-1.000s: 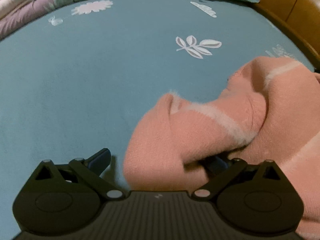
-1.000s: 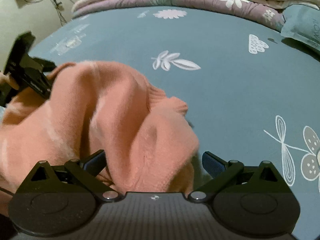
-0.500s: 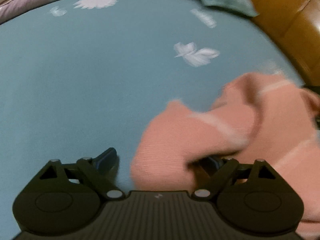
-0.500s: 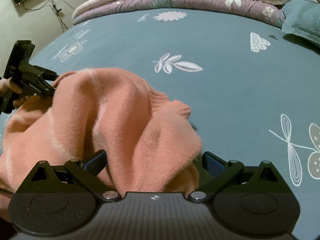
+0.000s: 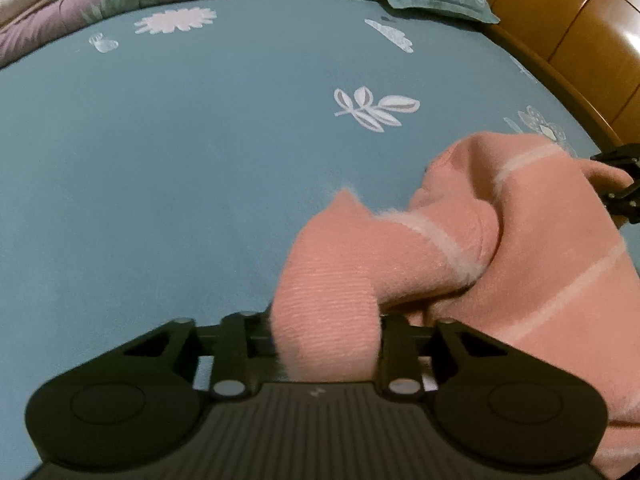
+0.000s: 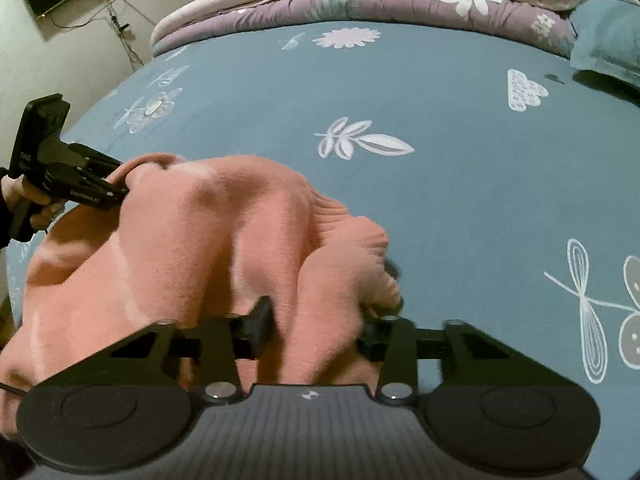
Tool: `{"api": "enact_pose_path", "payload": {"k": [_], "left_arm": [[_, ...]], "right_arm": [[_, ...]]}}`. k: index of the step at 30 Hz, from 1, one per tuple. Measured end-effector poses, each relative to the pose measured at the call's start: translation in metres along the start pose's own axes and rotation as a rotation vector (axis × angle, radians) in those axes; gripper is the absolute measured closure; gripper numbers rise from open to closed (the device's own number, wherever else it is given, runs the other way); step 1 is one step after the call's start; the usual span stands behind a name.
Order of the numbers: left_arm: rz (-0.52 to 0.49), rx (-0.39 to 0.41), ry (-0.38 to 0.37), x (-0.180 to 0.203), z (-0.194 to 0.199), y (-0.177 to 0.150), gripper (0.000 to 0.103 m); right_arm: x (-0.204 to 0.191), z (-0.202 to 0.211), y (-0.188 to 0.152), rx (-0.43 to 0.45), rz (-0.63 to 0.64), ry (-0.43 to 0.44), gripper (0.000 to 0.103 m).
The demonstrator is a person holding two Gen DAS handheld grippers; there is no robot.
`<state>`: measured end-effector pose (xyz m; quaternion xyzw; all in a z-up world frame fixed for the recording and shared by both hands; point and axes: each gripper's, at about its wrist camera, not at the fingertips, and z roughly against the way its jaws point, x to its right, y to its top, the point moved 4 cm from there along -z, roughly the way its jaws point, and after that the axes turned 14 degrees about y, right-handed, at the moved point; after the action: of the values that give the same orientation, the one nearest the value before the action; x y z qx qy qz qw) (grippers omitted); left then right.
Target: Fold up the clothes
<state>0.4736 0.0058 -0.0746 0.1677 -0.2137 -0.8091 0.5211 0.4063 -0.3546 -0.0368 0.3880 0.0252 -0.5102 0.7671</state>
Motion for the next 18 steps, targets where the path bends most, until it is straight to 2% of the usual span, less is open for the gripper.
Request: {"api": "enact_pose_path", "payload": {"k": [3,5,6,7,11,15,18], "left_arm": [[-0.002,0.038,-0.009,-0.001,0.012,0.008,0.084],[-0.007,0.032,-0.035,0.001,0.007,0.012,0.083],[-0.008,0.021,-0.044,0.001,0.005,0.012,0.082],[-0.01,0.011,-0.052,0.001,0.003,0.012,0.078],[0.026,-0.006,-0.089,-0.001,-0.007,0.01,0.069],[0.058,-0.004,-0.154,-0.003,-0.012,0.015,0.065],[0.056,-0.022,-0.183,-0.001,-0.02,0.02,0.065]], "right_arm": [[-0.004,0.007,0.009,0.023,0.012,0.032,0.064],[-0.001,0.012,0.016,0.049,-0.012,0.078,0.049],[0.003,0.014,0.017,0.066,-0.032,0.087,0.035],[0.008,0.014,0.017,0.071,-0.053,0.09,0.033],[0.029,0.012,0.009,0.075,-0.154,0.102,0.038],[0.04,0.013,0.002,0.101,-0.228,0.142,0.04],[0.044,0.008,-0.003,0.1,-0.266,0.161,0.046]]}}
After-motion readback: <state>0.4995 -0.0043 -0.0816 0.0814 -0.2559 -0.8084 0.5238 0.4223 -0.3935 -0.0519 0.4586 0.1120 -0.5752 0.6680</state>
